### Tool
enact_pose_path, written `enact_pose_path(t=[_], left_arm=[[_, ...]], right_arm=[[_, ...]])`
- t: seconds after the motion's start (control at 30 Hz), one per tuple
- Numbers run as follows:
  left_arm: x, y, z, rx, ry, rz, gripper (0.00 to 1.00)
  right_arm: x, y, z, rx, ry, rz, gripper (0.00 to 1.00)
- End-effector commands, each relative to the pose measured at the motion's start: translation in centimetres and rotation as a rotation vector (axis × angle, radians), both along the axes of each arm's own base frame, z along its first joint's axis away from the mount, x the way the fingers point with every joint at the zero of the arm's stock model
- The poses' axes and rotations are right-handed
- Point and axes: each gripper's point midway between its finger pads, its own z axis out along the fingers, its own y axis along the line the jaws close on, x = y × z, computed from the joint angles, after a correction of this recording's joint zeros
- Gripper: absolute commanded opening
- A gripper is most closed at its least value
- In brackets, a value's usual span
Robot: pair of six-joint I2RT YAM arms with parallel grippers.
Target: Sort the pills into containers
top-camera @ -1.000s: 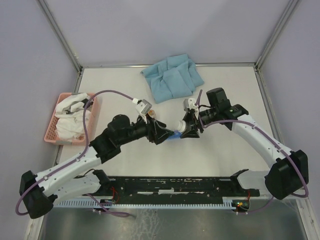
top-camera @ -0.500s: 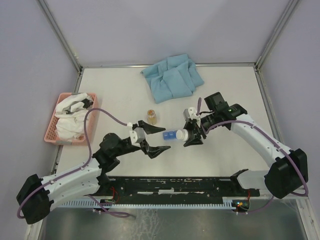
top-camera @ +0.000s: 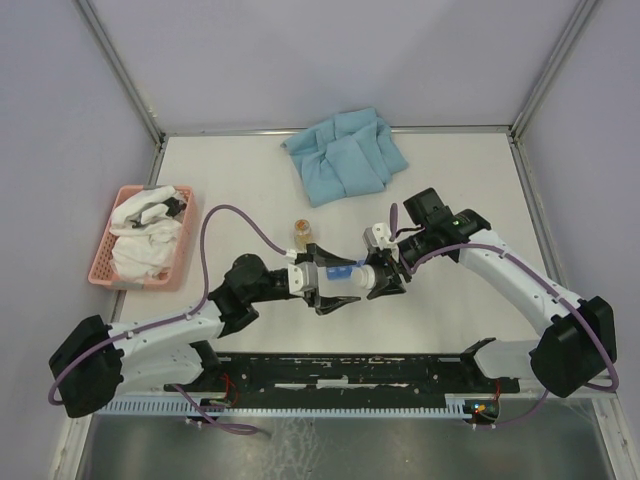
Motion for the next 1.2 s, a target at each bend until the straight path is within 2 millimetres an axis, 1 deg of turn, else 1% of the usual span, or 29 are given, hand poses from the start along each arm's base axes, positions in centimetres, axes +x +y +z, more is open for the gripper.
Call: enact_pose_path(t=[0.0,0.13,0.23,0.3,0.33,0.37,0.43,0.5,0.63,0.7,0.8,0.97,1.17], left_arm=[[0.2,-0.9,2.9,-0.063,-0.097,-0.001,0.75],[0.9,-1.3,2.3,-0.037,-0.064,0.028,0.68],[1.2,-1.4,2.2,-0.035,-0.052,0.042,0.63],[1.4,-1.4,2.2,-0.028,-0.047,0.05,0.57],[1.5,-1.4,2.1,-0.022,-0.041,0.054,0.51],[1.5,-1.4,2.1,-0.017,-0.036,0.058,0.48],[1.5,-1.3,1.9,-0.009,-0.025,0.062,0.45],[1.5,-1.2,1.8,-0.005,-0.017,0.066,0.45],[1.4,-0.9,1.7,-0.003,0.004,0.07,0.6],[1.3,-0.8,1.7,-0.004,0.007,0.069,0.63],[1.3,-0.7,1.5,0.005,0.013,0.074,0.63],[1.2,-0.8,1.3,0.013,0.021,0.063,0.57],[1.1,-1.0,1.0,0.024,0.035,0.054,0.55]], right_arm=[[-0.1,0.4,1.5,0.036,-0.043,0.028,0.01],[-0.1,0.4,1.5,0.036,-0.044,0.03,0.01],[-0.2,0.4,1.6,0.035,-0.044,0.031,0.01],[-0.1,0.4,1.5,0.035,-0.041,0.03,0.01],[-0.1,0.4,1.6,0.034,-0.042,0.03,0.01],[-0.1,0.4,1.6,0.035,-0.041,0.03,0.01],[-0.1,0.4,1.6,0.035,-0.04,0.03,0.01],[-0.1,0.4,1.6,0.035,-0.037,0.029,0.01],[-0.1,0.5,1.6,0.035,-0.035,0.029,0.01],[-0.2,0.5,1.6,0.033,-0.034,0.029,0.01],[-0.2,0.5,1.6,0.034,-0.034,0.029,0.01],[-0.1,0.5,1.6,0.034,-0.032,0.03,0.01],[-0.1,0.5,1.6,0.032,-0.032,0.029,0.01]])
